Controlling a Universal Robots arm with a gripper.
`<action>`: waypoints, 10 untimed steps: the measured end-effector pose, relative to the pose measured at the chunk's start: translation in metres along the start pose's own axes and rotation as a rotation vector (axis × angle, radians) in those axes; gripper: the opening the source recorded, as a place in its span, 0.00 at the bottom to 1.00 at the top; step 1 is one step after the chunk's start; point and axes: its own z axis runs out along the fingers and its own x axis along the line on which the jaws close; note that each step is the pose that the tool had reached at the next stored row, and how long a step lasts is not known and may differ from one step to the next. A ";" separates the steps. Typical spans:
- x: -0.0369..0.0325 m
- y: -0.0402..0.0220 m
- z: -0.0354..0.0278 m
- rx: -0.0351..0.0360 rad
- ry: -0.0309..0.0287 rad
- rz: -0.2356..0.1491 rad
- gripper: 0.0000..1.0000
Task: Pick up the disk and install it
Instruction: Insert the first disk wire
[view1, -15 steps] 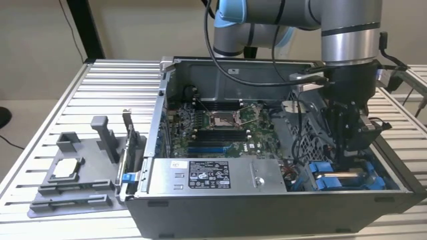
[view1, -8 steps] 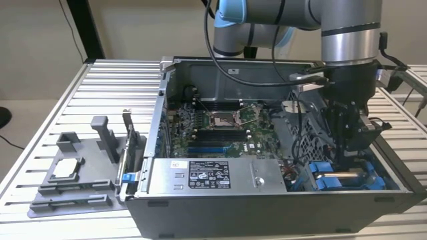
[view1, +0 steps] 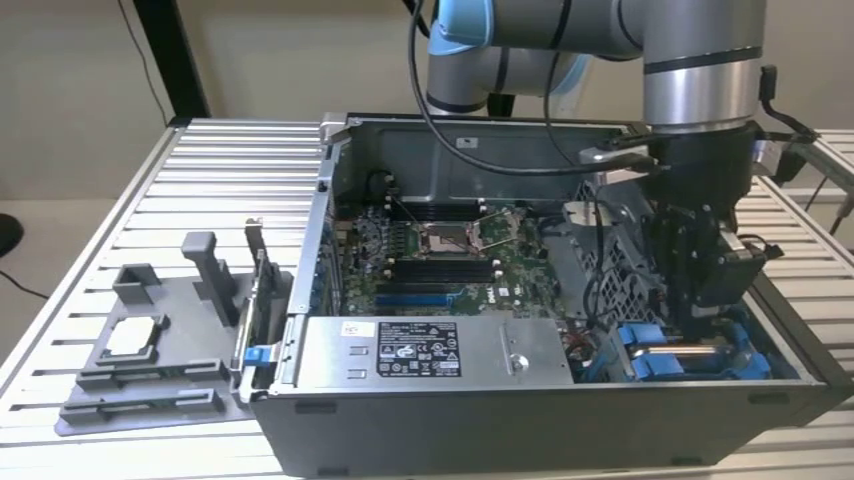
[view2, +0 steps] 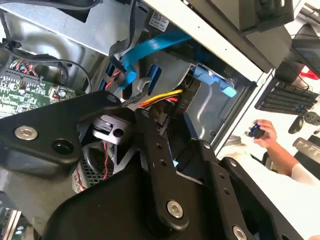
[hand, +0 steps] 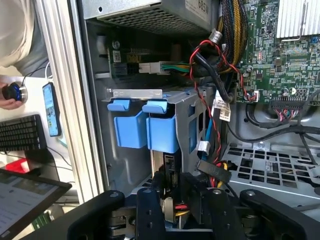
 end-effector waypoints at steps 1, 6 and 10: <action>0.0019 -0.0007 -0.0035 -0.0001 0.0000 0.000 1.00; 0.0112 -0.0044 -0.0215 -0.0001 0.0005 0.000 1.00; 0.0148 -0.0058 -0.0284 -0.0001 0.0004 0.000 1.00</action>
